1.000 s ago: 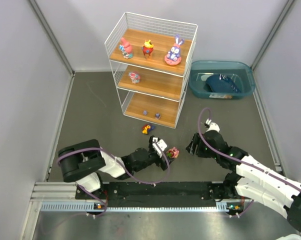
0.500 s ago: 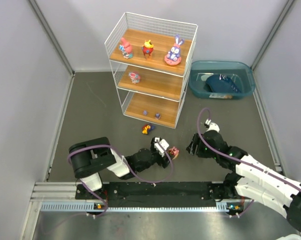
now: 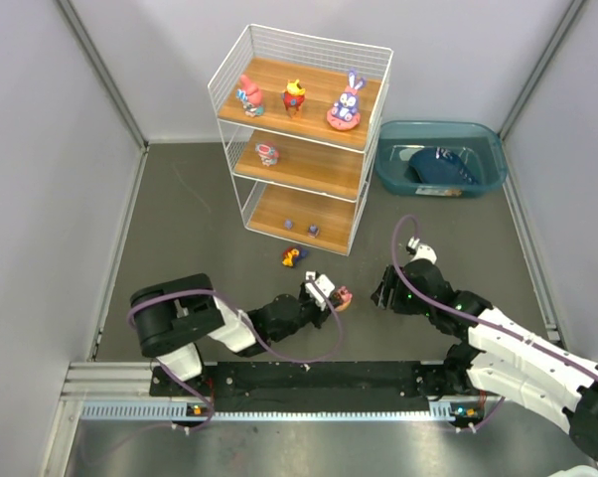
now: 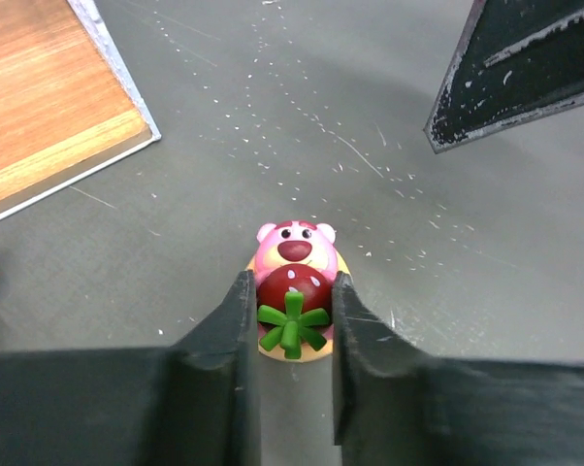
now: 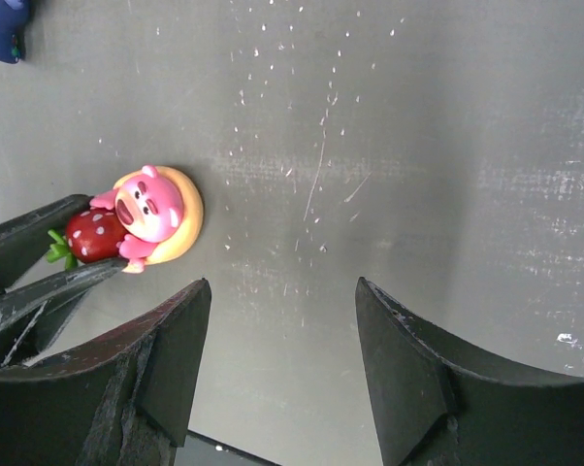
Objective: Place and organize the plastic toys onto the shelf
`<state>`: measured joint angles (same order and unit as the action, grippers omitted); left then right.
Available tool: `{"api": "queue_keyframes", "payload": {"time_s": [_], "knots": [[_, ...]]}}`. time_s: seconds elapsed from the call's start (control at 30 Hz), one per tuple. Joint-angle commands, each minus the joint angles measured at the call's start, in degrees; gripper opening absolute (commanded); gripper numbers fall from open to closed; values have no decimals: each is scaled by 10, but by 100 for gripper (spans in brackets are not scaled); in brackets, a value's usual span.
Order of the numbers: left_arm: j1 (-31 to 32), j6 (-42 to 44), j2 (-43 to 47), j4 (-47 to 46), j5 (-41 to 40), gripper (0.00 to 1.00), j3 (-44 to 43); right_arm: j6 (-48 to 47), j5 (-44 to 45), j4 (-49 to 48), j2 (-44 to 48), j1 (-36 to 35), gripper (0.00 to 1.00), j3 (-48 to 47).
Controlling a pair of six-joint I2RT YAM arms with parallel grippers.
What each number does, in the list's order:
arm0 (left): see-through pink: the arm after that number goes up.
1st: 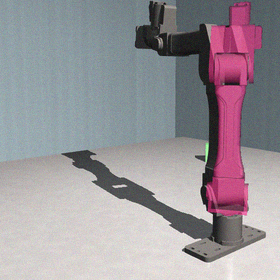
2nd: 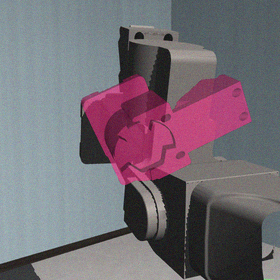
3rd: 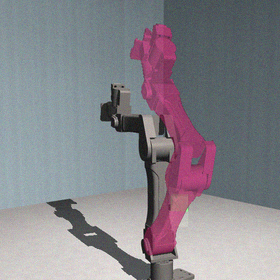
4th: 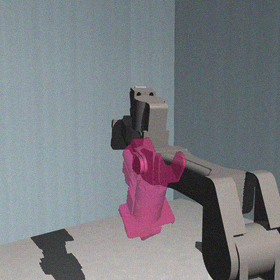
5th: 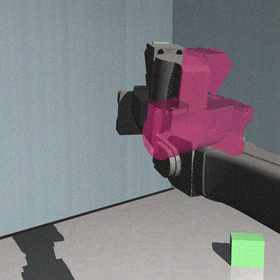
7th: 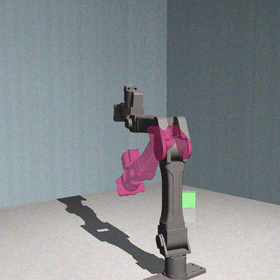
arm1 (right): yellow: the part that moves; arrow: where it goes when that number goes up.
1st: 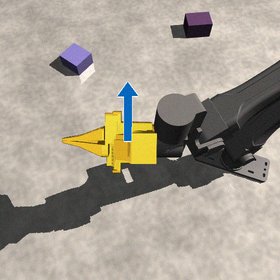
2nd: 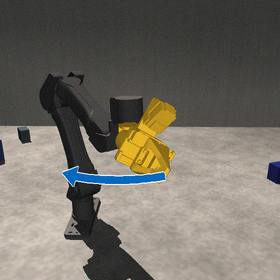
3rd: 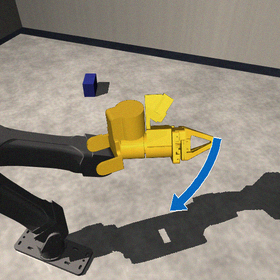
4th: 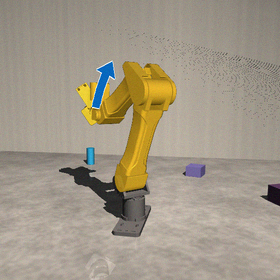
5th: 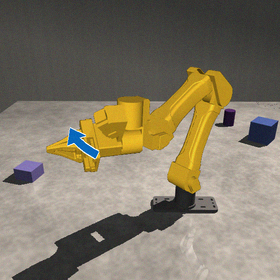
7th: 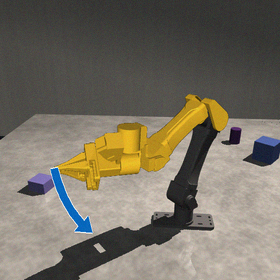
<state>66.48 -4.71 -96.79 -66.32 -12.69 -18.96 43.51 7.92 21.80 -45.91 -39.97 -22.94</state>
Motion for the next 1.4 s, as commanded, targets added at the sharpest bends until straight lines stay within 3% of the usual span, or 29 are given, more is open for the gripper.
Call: {"api": "queue_keyframes", "payload": {"time_s": [0.0,0.37,0.63,0.73,1.0,1.37], "knots": [[3,-6,58,12,-1,0,3,-4,12,-4,-2,7,63,-14],[7,-2,278,225,-42,0,-34,-3,16,-7,-8,7,62,-15],[3,-7,396,488,-108,0,-161,-3,17,-6,0,7,62,-11],[-22,15,412,543,-70,0,-211,-4,17,-8,0,7,62,-11],[-172,40,412,563,53,0,-299,-6,17,-8,1,6,62,-14],[-295,52,339,518,177,0,-383,-8,20,-7,5,7,62,-10]]}}
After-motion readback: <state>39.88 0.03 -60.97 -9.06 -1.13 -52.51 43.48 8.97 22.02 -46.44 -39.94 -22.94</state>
